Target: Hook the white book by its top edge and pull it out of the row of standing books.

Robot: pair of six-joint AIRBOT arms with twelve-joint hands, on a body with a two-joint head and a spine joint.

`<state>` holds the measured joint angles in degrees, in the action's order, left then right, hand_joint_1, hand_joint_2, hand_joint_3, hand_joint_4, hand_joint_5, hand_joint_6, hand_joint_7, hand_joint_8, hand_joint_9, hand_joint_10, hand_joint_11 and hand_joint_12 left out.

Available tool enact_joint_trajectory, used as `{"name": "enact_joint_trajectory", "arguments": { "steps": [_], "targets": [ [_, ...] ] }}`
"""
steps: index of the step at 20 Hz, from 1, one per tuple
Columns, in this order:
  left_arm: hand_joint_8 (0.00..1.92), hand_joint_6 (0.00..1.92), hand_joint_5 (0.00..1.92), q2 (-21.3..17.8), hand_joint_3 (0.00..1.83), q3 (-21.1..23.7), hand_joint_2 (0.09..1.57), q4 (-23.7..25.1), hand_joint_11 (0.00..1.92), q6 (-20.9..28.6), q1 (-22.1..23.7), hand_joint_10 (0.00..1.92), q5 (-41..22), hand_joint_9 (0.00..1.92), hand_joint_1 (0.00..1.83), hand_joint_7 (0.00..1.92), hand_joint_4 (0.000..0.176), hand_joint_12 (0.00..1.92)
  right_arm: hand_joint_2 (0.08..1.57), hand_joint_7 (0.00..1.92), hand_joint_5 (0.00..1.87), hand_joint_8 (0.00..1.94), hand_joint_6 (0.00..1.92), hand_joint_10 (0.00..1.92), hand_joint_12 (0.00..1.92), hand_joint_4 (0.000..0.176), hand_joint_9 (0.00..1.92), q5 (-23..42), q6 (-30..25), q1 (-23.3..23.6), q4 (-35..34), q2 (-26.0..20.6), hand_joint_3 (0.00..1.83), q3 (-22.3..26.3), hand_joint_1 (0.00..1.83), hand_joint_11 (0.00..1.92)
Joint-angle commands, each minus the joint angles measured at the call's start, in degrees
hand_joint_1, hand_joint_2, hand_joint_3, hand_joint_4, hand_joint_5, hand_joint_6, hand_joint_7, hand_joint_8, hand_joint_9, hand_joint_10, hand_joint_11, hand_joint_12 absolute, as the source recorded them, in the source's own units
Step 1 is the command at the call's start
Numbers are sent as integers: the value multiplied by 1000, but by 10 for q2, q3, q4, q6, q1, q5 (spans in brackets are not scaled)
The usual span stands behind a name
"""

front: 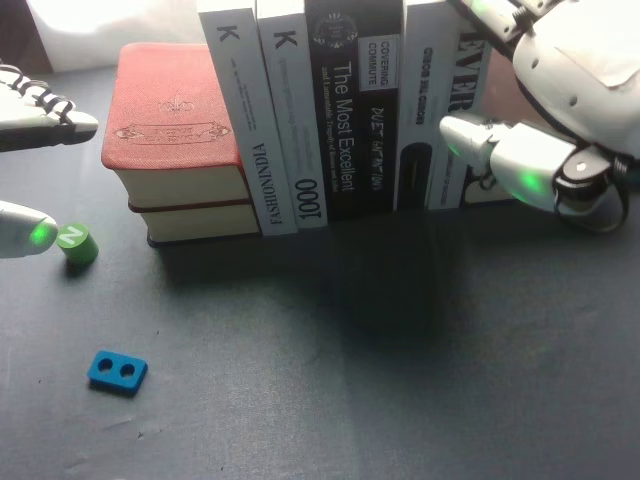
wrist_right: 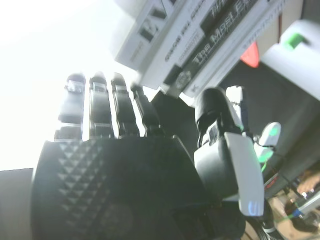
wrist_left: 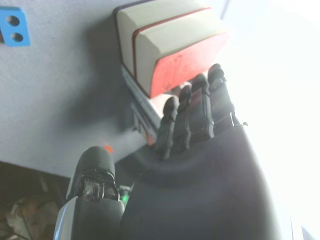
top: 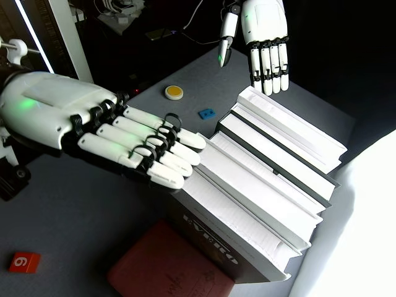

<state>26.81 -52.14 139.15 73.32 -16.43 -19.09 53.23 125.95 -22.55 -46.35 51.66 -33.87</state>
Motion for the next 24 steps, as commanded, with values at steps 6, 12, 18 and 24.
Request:
{"name": "enact_joint_trajectory", "arguments": {
  "steps": [6, 12, 18, 24],
  "targets": [
    [0, 0, 3, 0, 7, -3, 1342, -8, 0, 0, 7, 0, 42, 0, 0, 0, 0, 0, 1354, 0, 0, 0, 0, 0, 0, 0, 0, 41, 33, -17, 35, -25, 4, 52, 0, 0],
    [0, 0, 1, 0, 5, -2, 1342, -8, 0, 0, 7, 0, 41, 0, 0, 0, 0, 0, 1360, 0, 0, 0, 0, 0, 0, 0, 0, 60, 45, -53, 35, -58, 6, 114, 0, 0],
    [4, 8, 26, 0, 6, -3, 1345, -8, 0, 0, 7, 0, 41, 0, 0, 12, 0, 0, 1359, 0, 0, 0, 0, 0, 0, 0, 0, 79, 52, -103, 35, -77, 4, 152, 0, 0],
    [0, 1, 3, 0, 4, -4, 1344, -8, 0, 0, 8, 0, 41, 0, 0, 0, 0, 0, 1356, 0, 0, 0, 0, 0, 0, 0, 0, 104, 73, -164, 35, -78, 2, 166, 0, 0]
  ]
}}
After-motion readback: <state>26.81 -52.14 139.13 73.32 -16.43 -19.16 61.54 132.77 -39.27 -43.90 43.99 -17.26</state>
